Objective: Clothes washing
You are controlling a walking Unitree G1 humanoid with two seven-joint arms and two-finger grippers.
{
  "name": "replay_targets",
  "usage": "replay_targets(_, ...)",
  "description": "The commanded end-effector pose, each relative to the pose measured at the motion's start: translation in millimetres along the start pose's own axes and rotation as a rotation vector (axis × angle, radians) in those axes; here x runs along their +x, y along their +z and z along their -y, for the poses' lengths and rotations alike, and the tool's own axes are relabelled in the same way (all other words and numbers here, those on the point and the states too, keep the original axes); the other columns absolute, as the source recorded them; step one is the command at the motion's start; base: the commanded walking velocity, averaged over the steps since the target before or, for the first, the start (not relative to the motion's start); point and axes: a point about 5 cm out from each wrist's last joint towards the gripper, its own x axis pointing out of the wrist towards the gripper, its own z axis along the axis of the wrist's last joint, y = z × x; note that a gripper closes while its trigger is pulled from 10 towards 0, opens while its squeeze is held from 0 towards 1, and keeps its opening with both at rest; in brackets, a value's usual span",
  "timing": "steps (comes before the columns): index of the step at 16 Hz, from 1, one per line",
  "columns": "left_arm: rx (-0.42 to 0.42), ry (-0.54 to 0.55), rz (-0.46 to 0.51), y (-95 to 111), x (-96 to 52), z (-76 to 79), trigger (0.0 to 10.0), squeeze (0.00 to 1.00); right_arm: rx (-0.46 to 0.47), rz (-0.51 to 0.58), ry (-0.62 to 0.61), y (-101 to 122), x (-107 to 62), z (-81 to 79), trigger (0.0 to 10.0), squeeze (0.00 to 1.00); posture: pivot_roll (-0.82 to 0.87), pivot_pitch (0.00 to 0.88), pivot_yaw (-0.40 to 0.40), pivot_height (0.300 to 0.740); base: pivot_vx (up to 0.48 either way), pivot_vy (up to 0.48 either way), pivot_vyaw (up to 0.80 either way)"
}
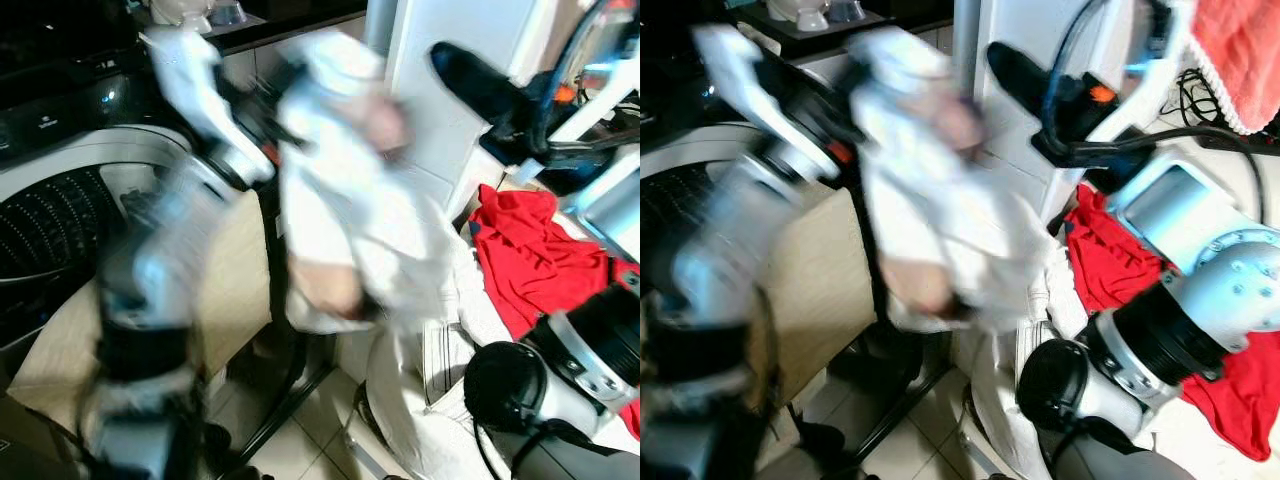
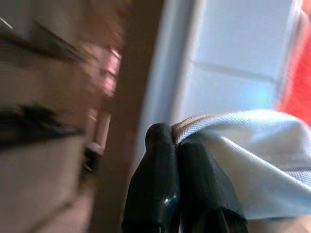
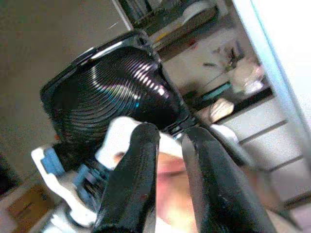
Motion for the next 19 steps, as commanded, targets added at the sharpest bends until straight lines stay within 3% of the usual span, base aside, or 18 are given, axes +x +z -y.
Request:
replay_targets(1, 0.172, 0.083, 0.139, 49, 9.5, -22.5, 0.0, 0.00, -0.089, -0.012, 0.027, 0, -3.3, -7.8, 10.0, 0.00, -0.08, 0.000, -0.015, 0.740, 0.000, 0.000, 0.00)
replay_targets(2, 0.233, 0.116, 0.176, 65, 11.5, -29.6, 0.0, 0.00, -0.105, -0.021, 0.034, -1, -4.0, -9.3, 10.0, 0.00, -0.08, 0.000, -0.015, 0.740, 0.000, 0.000, 0.00)
replay_targets(4, 0.610, 0.238, 0.287, 122, 14.8, -48.0, 0.0, 0.00, -0.135, -0.045, 0.043, -6, -3.7, -12.3, 10.0, 0.00, -0.08, 0.000, -0.013, 0.740, 0.000, 0.000, 0.00)
replay_targets(5, 0.902, 0.312, 0.364, 162, 12.8, -53.1, 0.0, 0.00, -0.146, -0.057, 0.045, -10, -2.5, -13.2, 10.0, 0.00, -0.07, 0.000, -0.013, 0.740, 0.000, 0.000, 0.00)
replay_targets(6, 0.958, 0.326, 0.375, 169, 12.5, -54.7, 0.0, 0.00, -0.150, -0.062, 0.045, -12, -1.7, -13.2, 10.0, 0.00, -0.06, 0.000, -0.015, 0.740, 0.000, 0.000, 0.00)
replay_targets(8, 0.922, 0.337, 0.059, 129, 19.9, -81.6, 0.0, 0.00, -0.172, -0.109, 0.051, -23, 0.9, -14.6, 10.0, 0.00, -0.06, 0.000, -0.012, 0.740, 0.000, 0.000, 0.00)
replay_targets(9, 0.885, 0.362, -0.203, 85, 13.4, -102.7, 0.3, 0.00, -0.210, -0.181, 0.047, -35, 1.3, -16.1, 10.0, 0.00, -0.06, 0.000, -0.011, 0.740, 0.000, 0.000, 0.00)
replay_targets(10, 0.830, 0.483, -0.468, 33, -9.7, -134.1, 10.0, 0.00, -0.257, -0.281, 0.034, -55, 1.0, -16.8, 10.0, 0.00, -0.07, 0.000, -0.004, 0.740, 0.000, 0.000, 0.00)
replay_targets(11, 0.822, 0.499, -0.481, 29, -13.1, -138.6, 10.0, 0.00, -0.265, -0.295, 0.033, -58, 1.0, -17.2, 10.0, 0.00, -0.07, 0.000, -0.003, 0.740, 0.000, 0.000, 0.00)
replay_targets(12, 0.709, 0.631, -0.643, 8, -42.2, -162.4, 10.0, 0.49, -0.315, -0.388, 0.062, -77, -2.2, -23.2, 10.0, 0.00, -0.08, 0.000, 0.004, 0.740, 0.000, 0.000, 0.00)
replay_targets(13, 0.684, 0.668, -0.659, 6, -47.8, -166.6, 10.0, 0.99, -0.323, -0.404, 0.073, -80, -3.0, -24.9, 10.0, 0.00, -0.08, 0.000, 0.004, 0.740, 0.000, 0.000, 0.00)
replay_targets(15, 0.647, 0.701, -0.664, 12, -56.5, -172.7, 10.0, 1.00, -0.332, -0.431, 0.144, -86, -6.0, -33.2, 10.0, 0.00, -0.08, 0.000, -0.001, 0.740, 0.000, 0.000, 0.00)
replay_targets(19, 0.708, 0.812, -0.627, 44, -66.1, -189.7, 10.0, 1.00, -0.374, -0.425, 0.152, -90, -4.6, -30.8, 10.0, 0.00, -0.06, 0.000, -0.013, 0.740, 0.000, 0.000, 0.00)
